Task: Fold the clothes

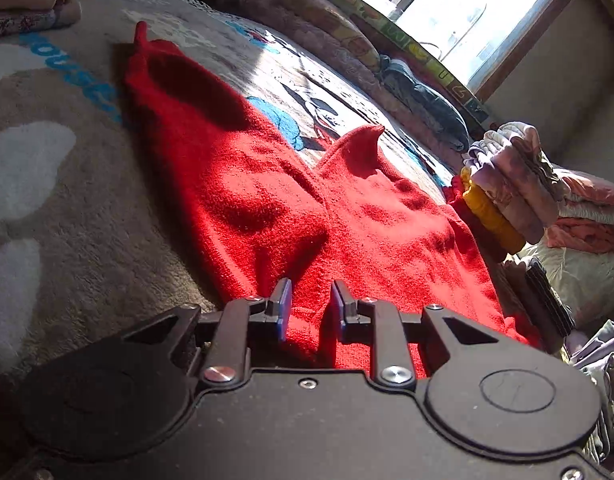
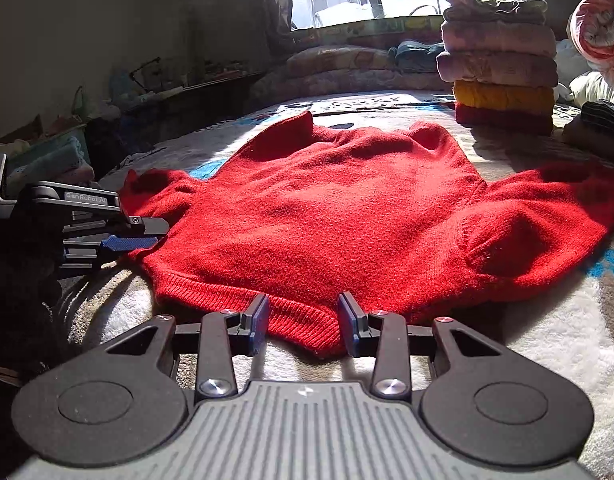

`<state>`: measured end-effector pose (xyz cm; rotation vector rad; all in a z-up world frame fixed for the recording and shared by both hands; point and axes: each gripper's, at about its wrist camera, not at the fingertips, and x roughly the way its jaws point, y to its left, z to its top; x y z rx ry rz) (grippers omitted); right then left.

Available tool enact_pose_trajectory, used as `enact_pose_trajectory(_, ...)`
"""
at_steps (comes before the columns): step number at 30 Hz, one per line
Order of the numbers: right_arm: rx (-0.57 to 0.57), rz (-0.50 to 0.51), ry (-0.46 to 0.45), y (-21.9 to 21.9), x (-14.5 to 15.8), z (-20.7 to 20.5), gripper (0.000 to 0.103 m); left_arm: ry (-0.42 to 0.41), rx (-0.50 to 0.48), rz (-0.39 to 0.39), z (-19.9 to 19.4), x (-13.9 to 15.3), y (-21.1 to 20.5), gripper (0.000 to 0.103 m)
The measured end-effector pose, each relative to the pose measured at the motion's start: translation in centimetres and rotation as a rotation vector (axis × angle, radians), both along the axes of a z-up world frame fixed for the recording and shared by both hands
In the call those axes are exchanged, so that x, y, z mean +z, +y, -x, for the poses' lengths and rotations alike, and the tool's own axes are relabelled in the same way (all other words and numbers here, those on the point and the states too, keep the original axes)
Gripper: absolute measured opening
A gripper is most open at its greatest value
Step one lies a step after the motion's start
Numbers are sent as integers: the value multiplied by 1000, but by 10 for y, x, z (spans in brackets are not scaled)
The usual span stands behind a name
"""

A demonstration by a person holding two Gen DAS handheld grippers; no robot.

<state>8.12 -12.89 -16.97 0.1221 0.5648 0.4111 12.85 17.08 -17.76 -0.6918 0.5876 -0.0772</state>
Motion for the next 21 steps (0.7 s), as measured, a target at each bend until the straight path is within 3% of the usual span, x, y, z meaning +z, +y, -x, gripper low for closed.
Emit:
enact_pose_trajectory(2, -3, -32, 2, -7, 6, 3, 39, -47, 4, 35, 4, 8, 4, 26)
enact_pose_trajectory(5, -43, -66, -26, -20, 12, 10, 39, -98, 22, -21, 2, 19, 2, 50)
enact_pose_trajectory(9, -160, -127, -66, -47, 21, 8, 39, -60, 13, -68, -7, 17, -5, 47)
enact_pose_trajectory(14, -342, -225, -60, -95, 17, 0, 41, -167, -121, -139, -7, 31, -43, 47)
enact_pose_trajectory(16, -351, -204, -59, -102, 14, -8, 41, -179, -190, -157, -9, 30, -64, 47)
enact_pose_trajectory(21, -222, -78, -144, -82, 19, -21, 38, -164, -297, -170, -18, 23, -107, 47)
